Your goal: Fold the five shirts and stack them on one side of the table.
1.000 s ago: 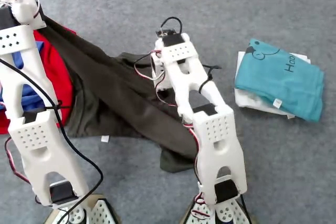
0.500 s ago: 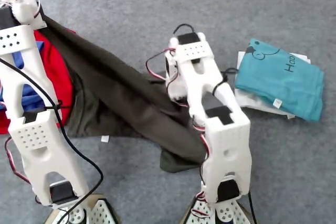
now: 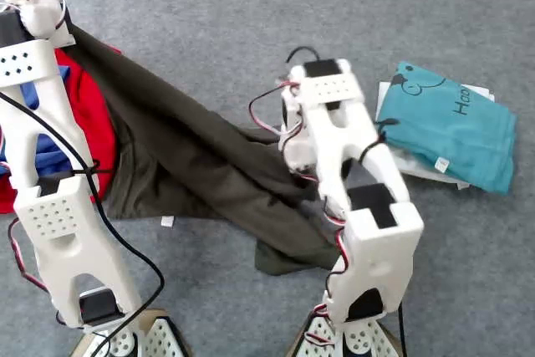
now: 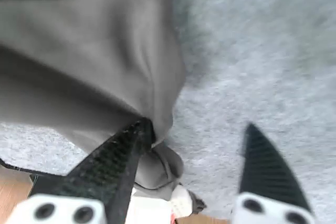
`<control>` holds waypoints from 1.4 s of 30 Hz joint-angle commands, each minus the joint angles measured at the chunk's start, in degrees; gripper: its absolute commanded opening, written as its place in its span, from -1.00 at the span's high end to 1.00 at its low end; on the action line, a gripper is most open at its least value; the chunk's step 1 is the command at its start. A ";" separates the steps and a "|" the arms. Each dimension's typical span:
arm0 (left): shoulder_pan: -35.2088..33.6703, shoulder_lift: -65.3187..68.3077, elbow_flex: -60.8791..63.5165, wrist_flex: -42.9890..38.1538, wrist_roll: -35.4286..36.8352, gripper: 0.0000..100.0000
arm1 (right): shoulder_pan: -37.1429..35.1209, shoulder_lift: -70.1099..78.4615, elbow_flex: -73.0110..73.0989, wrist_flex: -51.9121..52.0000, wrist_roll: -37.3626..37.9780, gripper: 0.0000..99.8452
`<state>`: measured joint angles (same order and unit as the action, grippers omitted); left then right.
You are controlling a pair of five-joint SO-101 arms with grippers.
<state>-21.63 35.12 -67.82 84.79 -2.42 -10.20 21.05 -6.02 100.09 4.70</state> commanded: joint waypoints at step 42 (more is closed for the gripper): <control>1.27 -0.79 -2.33 0.09 -0.44 0.94 | -5.10 39.96 -62.90 1.23 6.86 0.90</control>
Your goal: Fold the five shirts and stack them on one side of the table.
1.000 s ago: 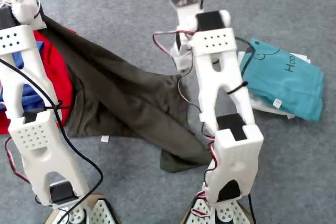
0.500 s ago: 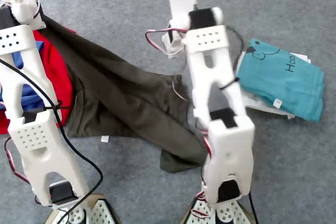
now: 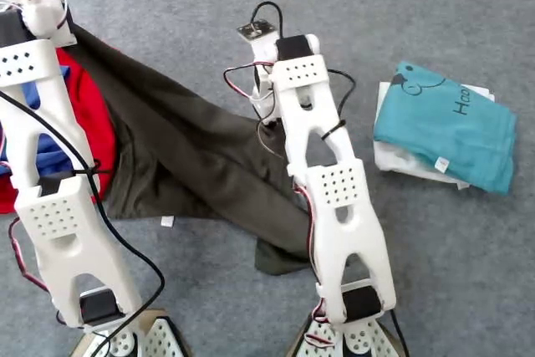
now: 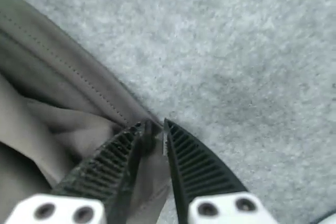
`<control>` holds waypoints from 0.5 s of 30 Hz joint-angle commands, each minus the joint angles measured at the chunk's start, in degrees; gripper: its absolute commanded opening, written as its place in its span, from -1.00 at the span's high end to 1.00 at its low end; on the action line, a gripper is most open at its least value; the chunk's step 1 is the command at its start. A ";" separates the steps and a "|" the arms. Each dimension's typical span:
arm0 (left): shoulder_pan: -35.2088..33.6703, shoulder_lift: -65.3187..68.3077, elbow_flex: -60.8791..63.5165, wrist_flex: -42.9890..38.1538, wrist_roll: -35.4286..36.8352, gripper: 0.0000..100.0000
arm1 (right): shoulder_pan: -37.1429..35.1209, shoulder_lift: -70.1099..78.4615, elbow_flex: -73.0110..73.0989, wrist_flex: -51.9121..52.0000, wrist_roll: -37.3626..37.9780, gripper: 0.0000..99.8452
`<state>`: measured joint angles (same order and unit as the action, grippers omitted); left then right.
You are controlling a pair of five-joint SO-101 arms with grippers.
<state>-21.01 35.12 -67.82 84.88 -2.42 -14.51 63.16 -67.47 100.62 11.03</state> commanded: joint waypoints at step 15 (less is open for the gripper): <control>0.31 -0.88 -2.33 0.00 -0.44 0.94 | -3.34 -37.32 52.70 -0.97 4.66 0.90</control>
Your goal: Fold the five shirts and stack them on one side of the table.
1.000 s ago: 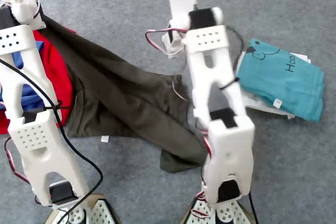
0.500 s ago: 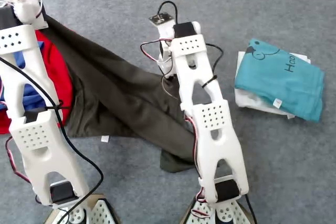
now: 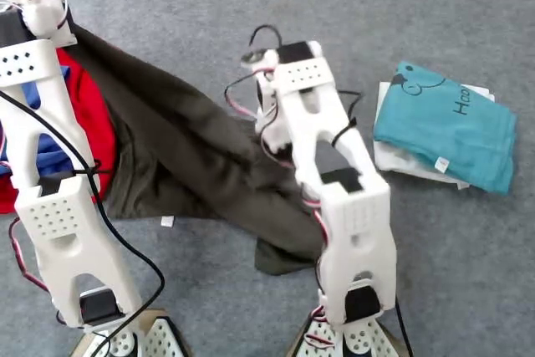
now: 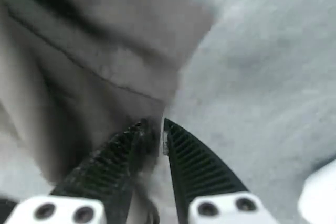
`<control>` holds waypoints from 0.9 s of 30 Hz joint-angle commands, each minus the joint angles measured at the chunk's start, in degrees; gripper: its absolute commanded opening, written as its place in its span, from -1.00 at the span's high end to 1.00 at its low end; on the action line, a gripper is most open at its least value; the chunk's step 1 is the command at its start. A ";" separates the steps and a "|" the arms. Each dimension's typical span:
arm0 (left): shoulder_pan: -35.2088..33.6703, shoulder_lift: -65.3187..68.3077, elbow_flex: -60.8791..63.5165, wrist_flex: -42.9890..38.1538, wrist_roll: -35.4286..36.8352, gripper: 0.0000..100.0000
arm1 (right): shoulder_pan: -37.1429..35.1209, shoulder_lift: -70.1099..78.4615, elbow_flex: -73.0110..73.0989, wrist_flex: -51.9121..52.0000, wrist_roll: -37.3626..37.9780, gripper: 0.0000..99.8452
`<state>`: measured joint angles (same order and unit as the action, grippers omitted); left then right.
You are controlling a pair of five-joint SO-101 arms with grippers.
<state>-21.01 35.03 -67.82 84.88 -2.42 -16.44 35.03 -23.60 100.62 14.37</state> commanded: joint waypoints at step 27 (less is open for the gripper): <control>0.48 -0.70 -2.33 0.00 -0.44 0.94 | -0.26 10.68 -28.53 -2.11 0.44 0.89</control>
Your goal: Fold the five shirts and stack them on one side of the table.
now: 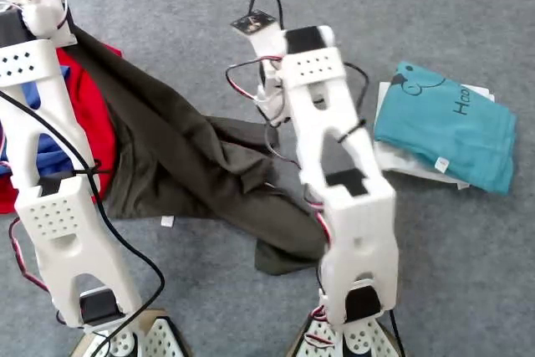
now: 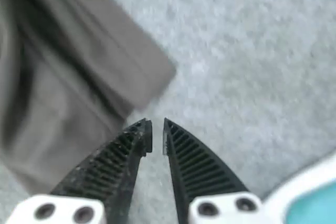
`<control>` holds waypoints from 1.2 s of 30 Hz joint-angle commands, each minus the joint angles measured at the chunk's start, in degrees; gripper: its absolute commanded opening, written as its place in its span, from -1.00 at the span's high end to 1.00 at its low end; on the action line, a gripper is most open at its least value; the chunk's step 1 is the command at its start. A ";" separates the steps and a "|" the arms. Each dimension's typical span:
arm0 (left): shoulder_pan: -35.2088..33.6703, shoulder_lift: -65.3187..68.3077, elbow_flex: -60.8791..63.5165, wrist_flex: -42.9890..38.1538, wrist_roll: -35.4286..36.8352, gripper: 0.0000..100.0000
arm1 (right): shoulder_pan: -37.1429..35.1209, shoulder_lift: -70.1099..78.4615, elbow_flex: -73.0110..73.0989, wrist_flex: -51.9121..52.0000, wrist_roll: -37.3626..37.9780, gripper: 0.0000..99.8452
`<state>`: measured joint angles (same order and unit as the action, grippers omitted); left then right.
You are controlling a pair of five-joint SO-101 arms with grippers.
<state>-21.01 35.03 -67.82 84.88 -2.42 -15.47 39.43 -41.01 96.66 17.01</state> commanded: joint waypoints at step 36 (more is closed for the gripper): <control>0.31 -0.70 -2.33 0.09 -2.99 0.94 | -1.67 22.11 -23.60 3.69 -28.57 0.70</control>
<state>-21.01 35.03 -67.82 84.88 -5.05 -16.70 64.66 -64.84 100.62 -10.77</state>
